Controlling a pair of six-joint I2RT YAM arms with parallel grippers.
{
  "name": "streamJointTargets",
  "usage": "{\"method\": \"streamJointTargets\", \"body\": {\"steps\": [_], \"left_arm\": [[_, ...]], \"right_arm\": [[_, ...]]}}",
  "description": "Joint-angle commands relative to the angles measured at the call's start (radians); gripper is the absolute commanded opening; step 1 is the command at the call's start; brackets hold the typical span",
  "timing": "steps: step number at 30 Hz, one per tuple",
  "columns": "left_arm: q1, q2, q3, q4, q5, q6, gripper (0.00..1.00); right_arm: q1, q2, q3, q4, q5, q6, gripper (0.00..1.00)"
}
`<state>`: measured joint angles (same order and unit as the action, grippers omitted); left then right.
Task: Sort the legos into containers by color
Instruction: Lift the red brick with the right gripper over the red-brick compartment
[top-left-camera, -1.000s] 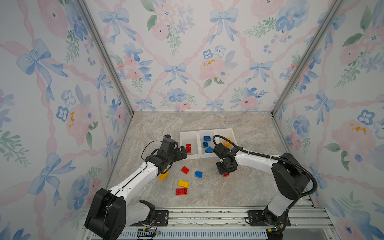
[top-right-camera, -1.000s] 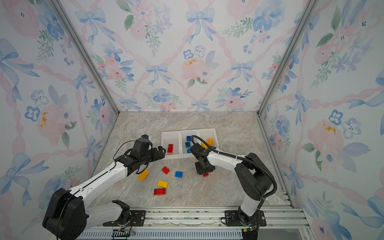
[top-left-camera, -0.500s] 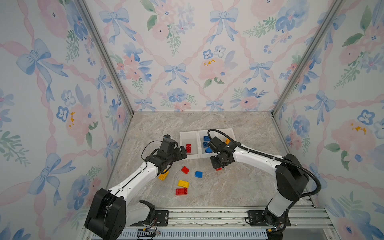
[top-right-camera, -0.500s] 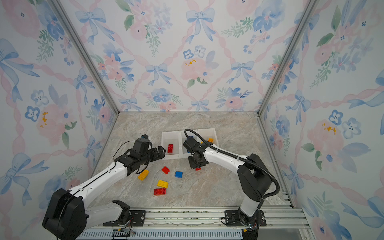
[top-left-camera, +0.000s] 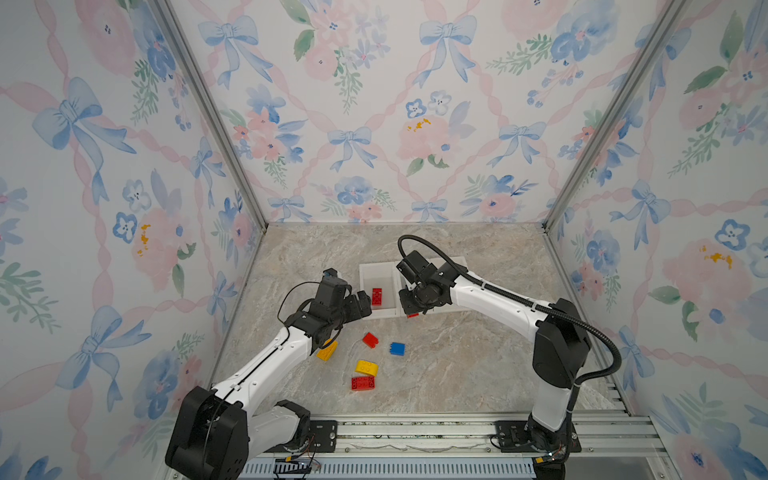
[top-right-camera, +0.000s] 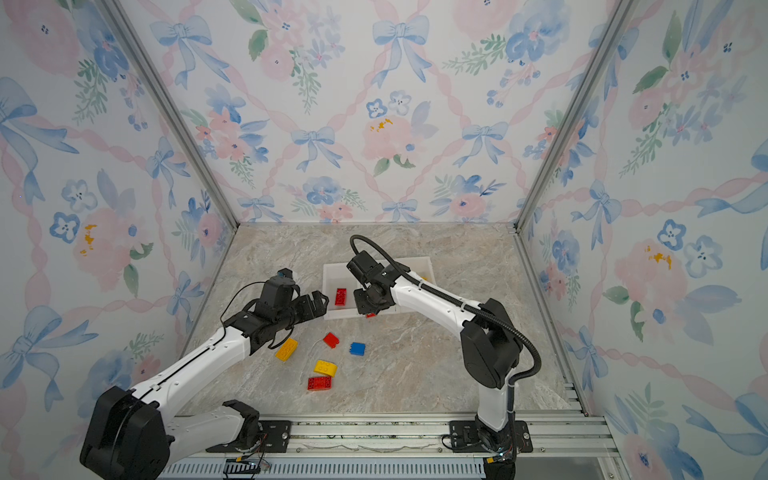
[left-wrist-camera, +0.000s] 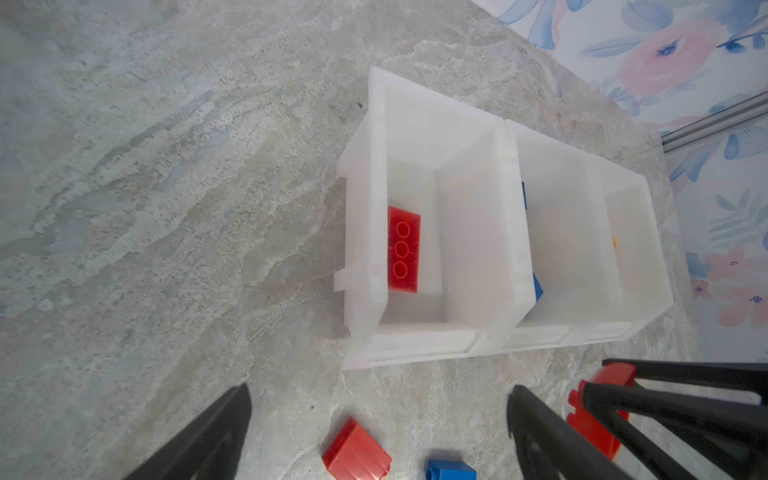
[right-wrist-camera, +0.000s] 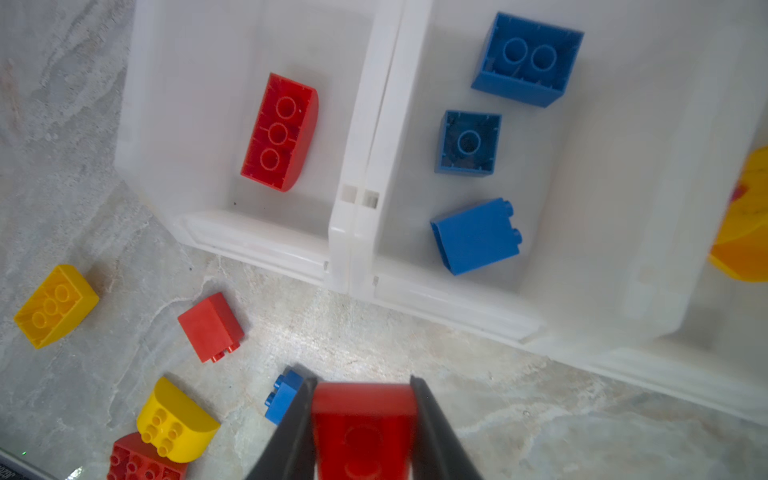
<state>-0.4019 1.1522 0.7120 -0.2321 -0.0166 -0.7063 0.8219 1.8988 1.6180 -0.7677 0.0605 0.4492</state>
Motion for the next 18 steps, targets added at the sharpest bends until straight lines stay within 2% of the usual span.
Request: {"method": "streamJointTargets", "body": {"steps": [1,18], "left_arm": [[0.008,-0.032,-0.019,0.004,0.003,0.019,0.98],[0.012,-0.060,-0.053,0.004,0.000,0.005,0.98]], "right_arm": [[0.008,0.050,0.093,-0.016,-0.022,-0.024,0.29],[-0.020,0.376,0.514,-0.053,-0.044,-0.069,0.29]]}}
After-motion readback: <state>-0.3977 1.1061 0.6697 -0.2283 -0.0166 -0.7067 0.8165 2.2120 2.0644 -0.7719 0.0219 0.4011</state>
